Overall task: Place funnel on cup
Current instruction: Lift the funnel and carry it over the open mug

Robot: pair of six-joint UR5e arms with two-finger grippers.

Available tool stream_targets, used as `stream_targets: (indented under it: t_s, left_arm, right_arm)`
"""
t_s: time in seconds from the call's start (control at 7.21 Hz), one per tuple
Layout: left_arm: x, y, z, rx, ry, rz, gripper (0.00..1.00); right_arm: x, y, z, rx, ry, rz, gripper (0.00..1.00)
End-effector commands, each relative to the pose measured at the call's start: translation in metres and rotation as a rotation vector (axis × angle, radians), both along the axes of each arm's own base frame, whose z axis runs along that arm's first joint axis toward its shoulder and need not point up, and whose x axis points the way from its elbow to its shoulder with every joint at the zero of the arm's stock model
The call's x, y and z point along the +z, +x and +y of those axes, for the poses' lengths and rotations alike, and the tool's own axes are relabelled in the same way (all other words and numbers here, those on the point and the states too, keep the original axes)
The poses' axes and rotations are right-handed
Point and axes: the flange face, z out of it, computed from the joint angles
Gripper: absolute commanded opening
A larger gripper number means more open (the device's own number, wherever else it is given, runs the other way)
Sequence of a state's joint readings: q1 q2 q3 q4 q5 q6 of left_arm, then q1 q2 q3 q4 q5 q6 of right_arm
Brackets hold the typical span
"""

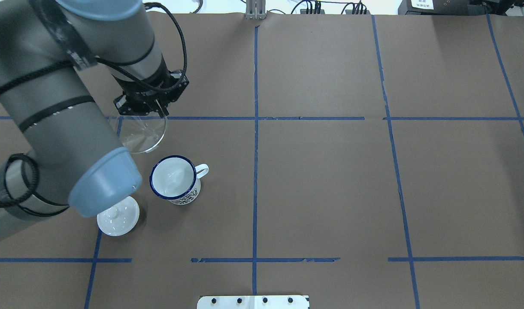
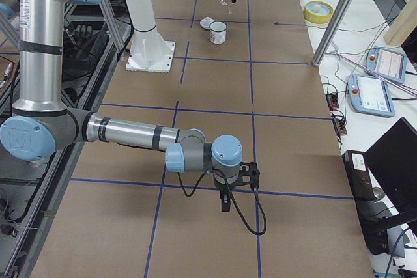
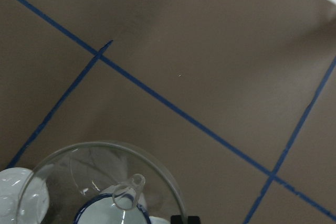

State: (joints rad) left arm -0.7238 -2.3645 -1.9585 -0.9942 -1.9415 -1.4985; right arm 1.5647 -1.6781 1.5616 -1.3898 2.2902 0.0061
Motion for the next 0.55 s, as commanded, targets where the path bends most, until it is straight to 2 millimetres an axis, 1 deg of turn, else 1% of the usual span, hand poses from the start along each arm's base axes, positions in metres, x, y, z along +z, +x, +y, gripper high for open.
stream_targets:
  t_s: [0.0,0.14,0.28,0.42]
  left_arm:
    - [0.023,0.058,0.025,0.122,0.033,0.004,0.00]
    - [0.036,0.076,0.030,0.144,0.030,-0.002,0.00]
    - [0.043,0.086,0.030,0.153,0.027,-0.009,0.00]
    - [0.047,0.091,0.027,0.155,0.021,-0.016,0.00]
  right_arm:
    - [0.000,0.000,0.000,0.000,0.000,0.000,1.00]
    - [0.001,0.000,0.000,0.000,-0.002,0.000,1.00]
    - [0.001,0.000,0.000,0.000,-0.002,0.000,1.00]
    - [0.000,0.000,0.000,0.000,0.000,0.000,1.00]
